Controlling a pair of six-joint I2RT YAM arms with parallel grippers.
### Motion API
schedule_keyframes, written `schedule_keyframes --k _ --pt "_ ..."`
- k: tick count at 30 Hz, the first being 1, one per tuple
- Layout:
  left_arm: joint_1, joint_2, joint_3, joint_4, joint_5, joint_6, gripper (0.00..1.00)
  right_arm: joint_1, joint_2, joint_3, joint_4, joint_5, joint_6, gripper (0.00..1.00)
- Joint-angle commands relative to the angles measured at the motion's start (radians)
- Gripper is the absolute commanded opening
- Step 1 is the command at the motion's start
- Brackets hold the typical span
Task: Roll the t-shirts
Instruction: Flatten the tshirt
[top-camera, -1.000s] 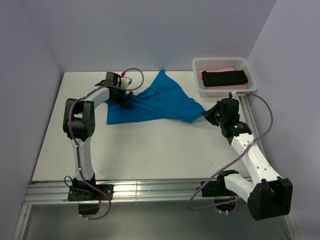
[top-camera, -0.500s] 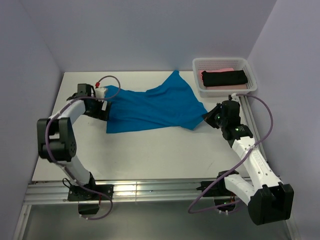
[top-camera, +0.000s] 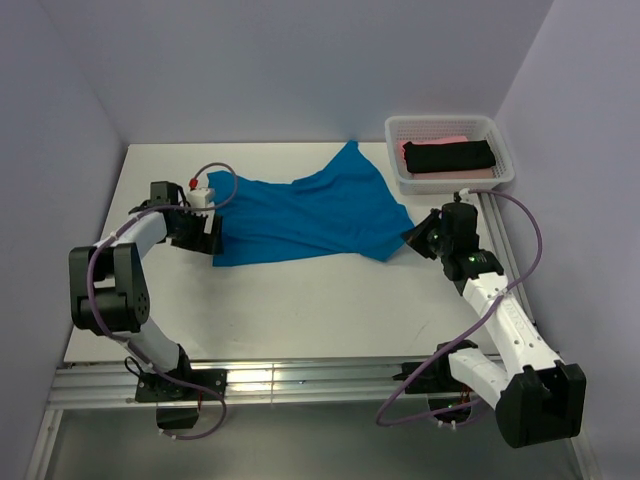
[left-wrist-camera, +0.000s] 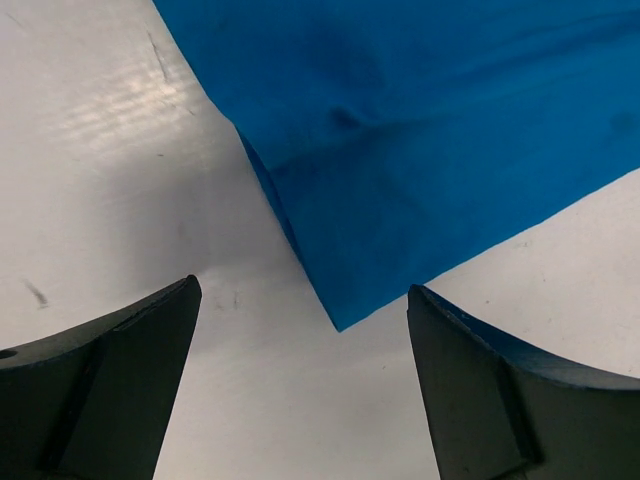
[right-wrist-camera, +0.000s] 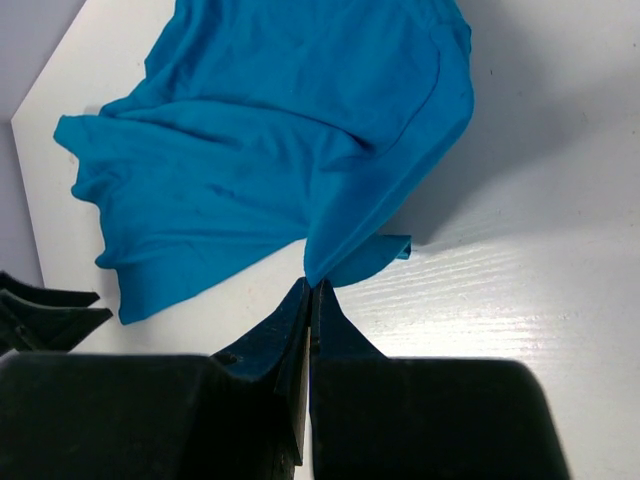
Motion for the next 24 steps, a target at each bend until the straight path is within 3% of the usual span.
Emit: schedule_keyframes --k 1,8,11,14,20,24 --pt "-0.001 0.03 0.012 0.01 0.039 -0.041 0.9 -0.003 -0.015 -0.01 0.039 -0.01 -0.008 0.0" --pt "-0.002 0.065 0.006 0.044 0.053 -0.068 0.82 0.002 -0.005 -0.021 0.059 -0.033 0.001 0.0" --pt "-0.001 0.068 0.006 0.053 0.055 -0.068 0.69 0.005 -0.007 -0.024 0.065 -0.037 0.003 0.0" --pt "-0.008 0.086 0.014 0.03 0.082 -0.067 0.63 0.006 -0.01 -0.024 0.068 -0.036 0.004 0.0" --pt "-0.042 0.083 -0.026 0.052 0.03 -0.084 0.6 0.008 -0.002 -0.026 0.074 -0.043 0.01 0.0" --pt "-0.044 0.082 -0.029 0.044 0.044 -0.079 0.41 0.009 -0.002 -0.026 0.076 -0.042 0.012 0.0"
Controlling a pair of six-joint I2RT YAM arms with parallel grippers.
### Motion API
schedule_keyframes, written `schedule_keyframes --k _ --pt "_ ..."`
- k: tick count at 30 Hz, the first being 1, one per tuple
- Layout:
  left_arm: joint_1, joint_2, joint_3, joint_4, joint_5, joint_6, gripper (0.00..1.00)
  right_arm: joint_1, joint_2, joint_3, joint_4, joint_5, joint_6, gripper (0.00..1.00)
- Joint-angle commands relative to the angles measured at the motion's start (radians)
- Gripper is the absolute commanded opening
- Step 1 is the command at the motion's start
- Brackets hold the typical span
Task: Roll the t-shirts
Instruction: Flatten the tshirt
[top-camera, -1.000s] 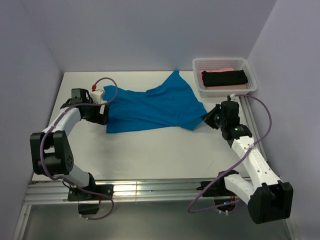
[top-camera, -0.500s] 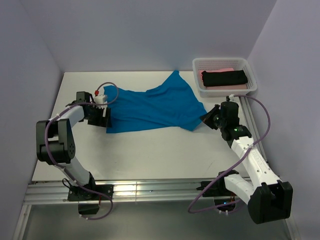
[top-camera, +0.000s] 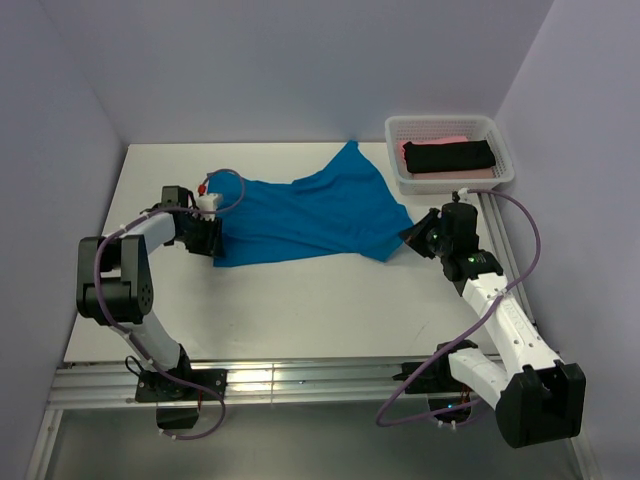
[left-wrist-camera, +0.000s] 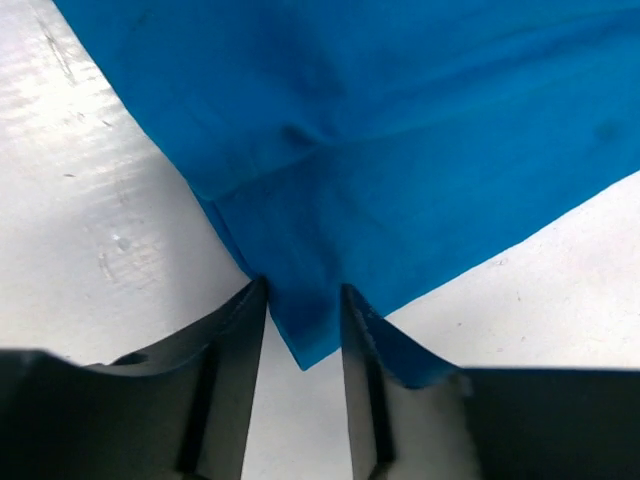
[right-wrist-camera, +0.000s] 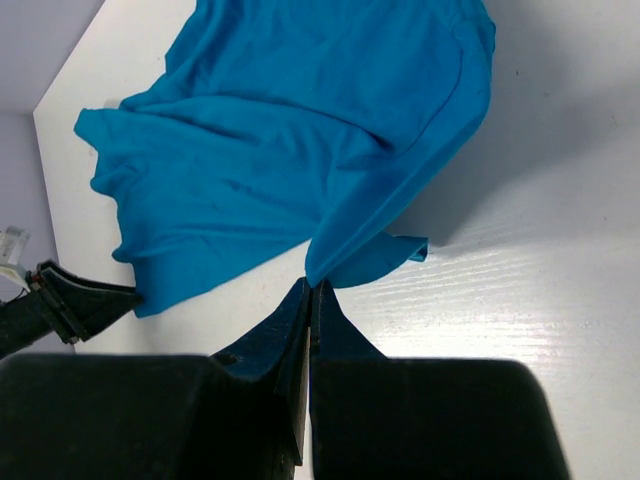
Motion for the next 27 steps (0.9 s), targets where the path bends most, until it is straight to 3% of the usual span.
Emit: schedule_keyframes --k 1,5,7,9,17,20,27 --pt "-0.005 -0.011 -0.012 0.004 0.014 -0.001 0.39 0.004 -0.002 -0.011 0.042 -0.008 0.003 0.0" --pt "-0.018 -0.008 -0.015 0.002 -0.011 -0.003 0.37 0.006 -0.002 -0.013 0.042 -0.011 0.003 0.0" --pt "-0.018 -0.001 -0.019 0.004 -0.024 -0.001 0.3 0.006 -0.002 -0.013 0.044 -0.011 0.003 0.0" --pt "-0.018 -0.001 -0.021 0.008 -0.029 0.002 0.0 0.006 -0.001 -0.013 0.045 -0.014 0.003 0.0" --pt "0.001 -0.124 0.053 -0.059 -0.023 0.031 0.0 0.006 0.064 0.113 -0.017 -0.031 -0.053 0.0" --pt "0.103 -0.178 0.222 -0.184 0.063 0.059 0.0 0.006 0.088 0.295 -0.086 -0.034 -0.085 0.0" --pt "0.189 -0.26 0.431 -0.361 0.15 0.077 0.0 0.006 0.046 0.539 -0.103 -0.117 -0.13 0.0"
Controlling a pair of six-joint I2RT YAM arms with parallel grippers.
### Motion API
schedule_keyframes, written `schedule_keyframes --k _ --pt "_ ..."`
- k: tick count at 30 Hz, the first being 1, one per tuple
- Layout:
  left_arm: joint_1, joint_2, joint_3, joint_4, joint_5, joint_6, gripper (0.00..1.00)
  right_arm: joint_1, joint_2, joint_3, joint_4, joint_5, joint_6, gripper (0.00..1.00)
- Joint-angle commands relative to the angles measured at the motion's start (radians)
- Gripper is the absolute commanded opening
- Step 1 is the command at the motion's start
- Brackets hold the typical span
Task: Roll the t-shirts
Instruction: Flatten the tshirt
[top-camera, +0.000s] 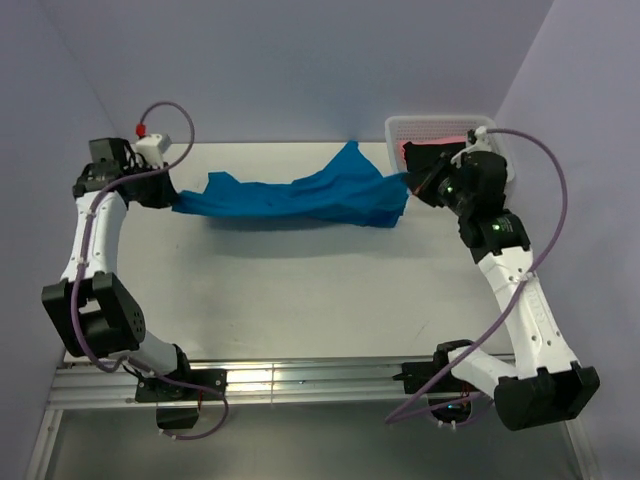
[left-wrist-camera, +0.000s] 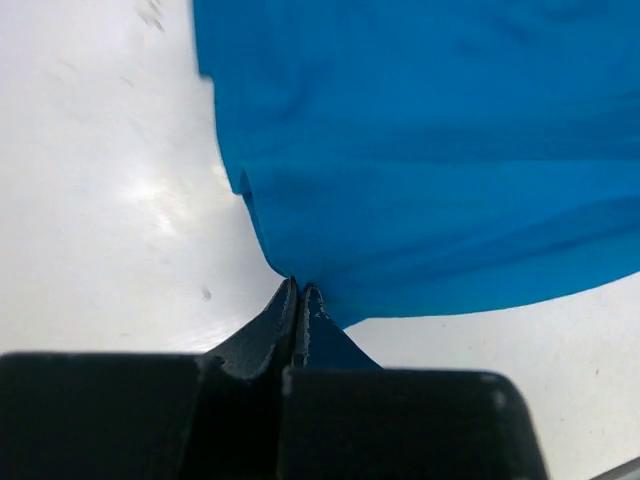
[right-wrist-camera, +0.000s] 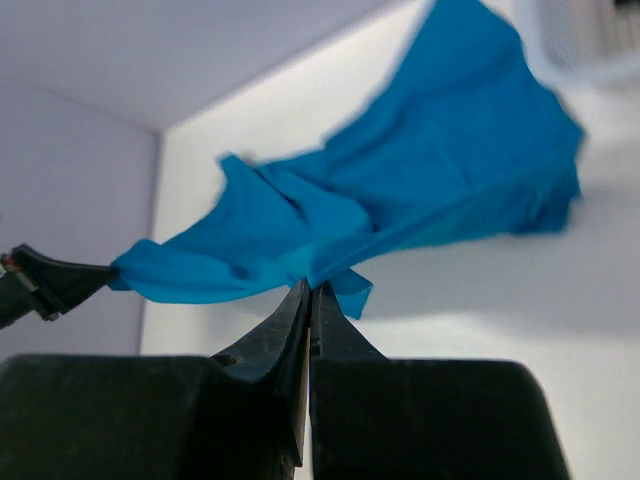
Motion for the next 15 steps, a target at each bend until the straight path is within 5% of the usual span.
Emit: schedule_keyframes --k 1,6,15 --pt "0.032 -0.1 0.129 -0.147 0.091 0.032 0.0 0.005 -0.078 0.137 0.027 -0.069 -0.056 0.0" --pt "0.135 -0.252 0.246 -0.138 0.142 0.009 0.0 0.005 -0.211 0.271 0.063 -0.128 -0.112 0.0" --pt "0.167 -0.671 0.143 0.254 -0.022 -0.122 0.0 0.005 -0.504 0.303 0.251 -0.189 -0.155 0.0"
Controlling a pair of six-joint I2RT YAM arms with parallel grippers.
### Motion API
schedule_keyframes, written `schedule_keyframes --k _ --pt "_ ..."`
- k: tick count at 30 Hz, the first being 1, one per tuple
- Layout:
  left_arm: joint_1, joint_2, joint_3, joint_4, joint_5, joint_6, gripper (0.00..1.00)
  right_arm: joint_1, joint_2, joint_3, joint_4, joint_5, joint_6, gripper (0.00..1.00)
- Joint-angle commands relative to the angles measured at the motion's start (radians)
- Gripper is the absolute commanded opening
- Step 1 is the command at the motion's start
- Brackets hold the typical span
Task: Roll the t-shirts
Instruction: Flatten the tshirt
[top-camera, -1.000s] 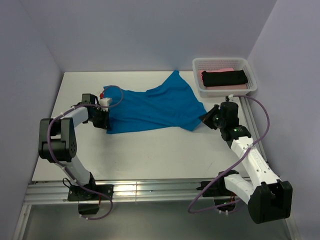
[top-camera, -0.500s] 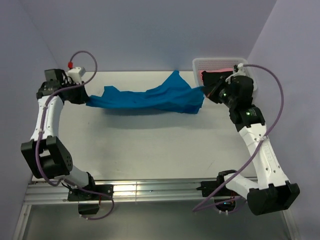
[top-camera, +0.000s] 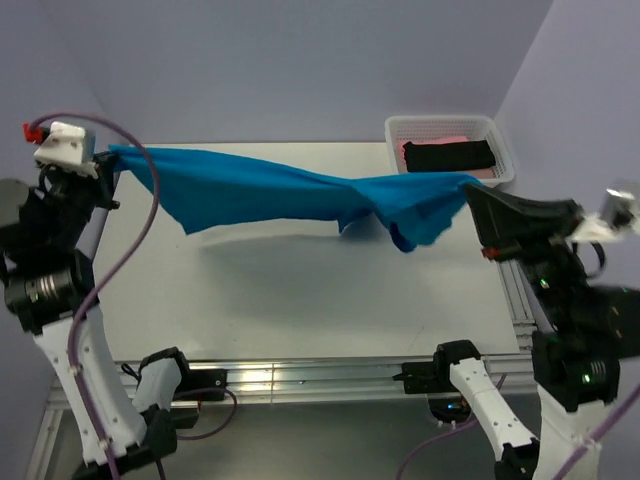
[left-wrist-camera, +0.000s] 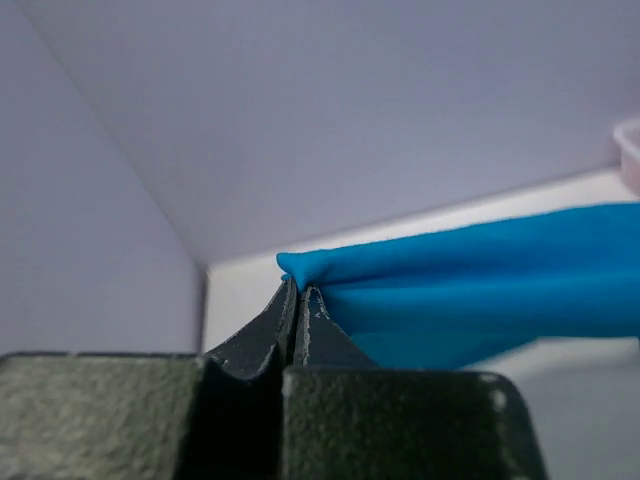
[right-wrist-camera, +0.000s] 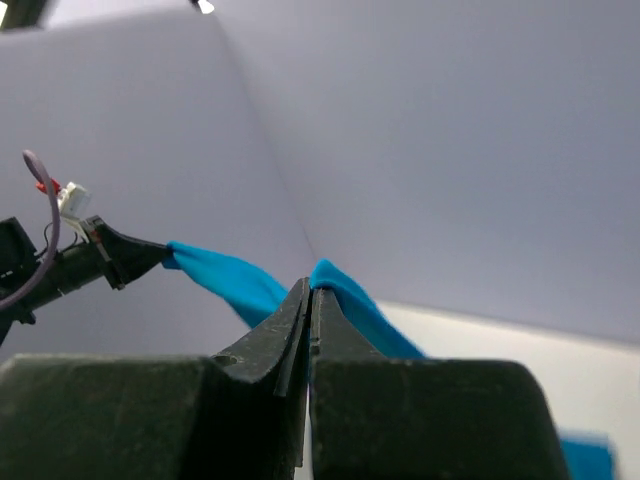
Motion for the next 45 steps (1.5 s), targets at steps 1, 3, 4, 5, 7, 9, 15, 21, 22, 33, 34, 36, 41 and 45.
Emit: schedule_keyframes --k 1,3,4,5,7,9,15,21,22,33,34,36,41,45 --pt "0.004 -0.095 -0.012 0.183 -0.08 -0.072 0.0 0.004 -0.071 0.058 0.122 -0.025 -0.038 0.0" --pt "0.004 -0.14 0.014 0.196 -0.112 -0.098 0.0 0.004 -0.106 0.077 0.119 -0.025 -0.035 0.0" --pt "0.004 -0.143 0.026 0.196 -0.132 -0.106 0.0 0.004 -0.114 0.084 0.112 -0.019 -0.033 0.0" --pt "0.002 -0.144 0.04 0.196 -0.141 -0.11 0.0 0.004 -0.12 0.097 0.09 -0.007 -0.033 0.0" --pt "0.004 -0.14 0.069 0.18 -0.178 -0.112 0.01 0.004 -0.105 0.123 0.014 0.038 -0.035 0.0" --pt "0.004 -0.129 0.089 0.159 -0.195 -0.104 0.0 0.004 -0.055 0.157 -0.026 0.047 -0.042 0.0" --pt "0.004 -0.039 0.029 0.143 -0.195 -0.092 0.01 0.004 0.122 0.198 -0.044 0.038 -0.039 0.0" --pt "0.004 0.125 0.078 0.209 -0.177 -0.117 0.0 0.002 0.292 0.226 0.148 -0.001 0.017 0.0" --pt "0.005 0.162 0.089 0.22 -0.18 -0.123 0.0 0.002 0.312 0.233 0.173 -0.001 0.025 0.0" --pt "0.016 0.193 0.207 0.229 -0.198 -0.123 0.0 0.002 0.464 0.384 0.274 -0.044 0.096 0.0" --pt "0.017 0.172 0.209 0.222 -0.206 -0.115 0.0 0.002 0.441 0.381 0.276 -0.054 0.099 0.0" --pt "0.017 0.14 0.197 0.22 -0.209 -0.109 0.0 0.002 0.417 0.378 0.271 -0.06 0.108 0.0" --pt "0.016 0.014 0.18 0.183 -0.216 -0.094 0.0 0.002 0.293 0.355 0.21 -0.08 0.123 0.0" --pt "0.017 -0.071 0.169 0.162 -0.245 -0.074 0.0 0.002 0.19 0.341 0.158 -0.076 0.122 0.0"
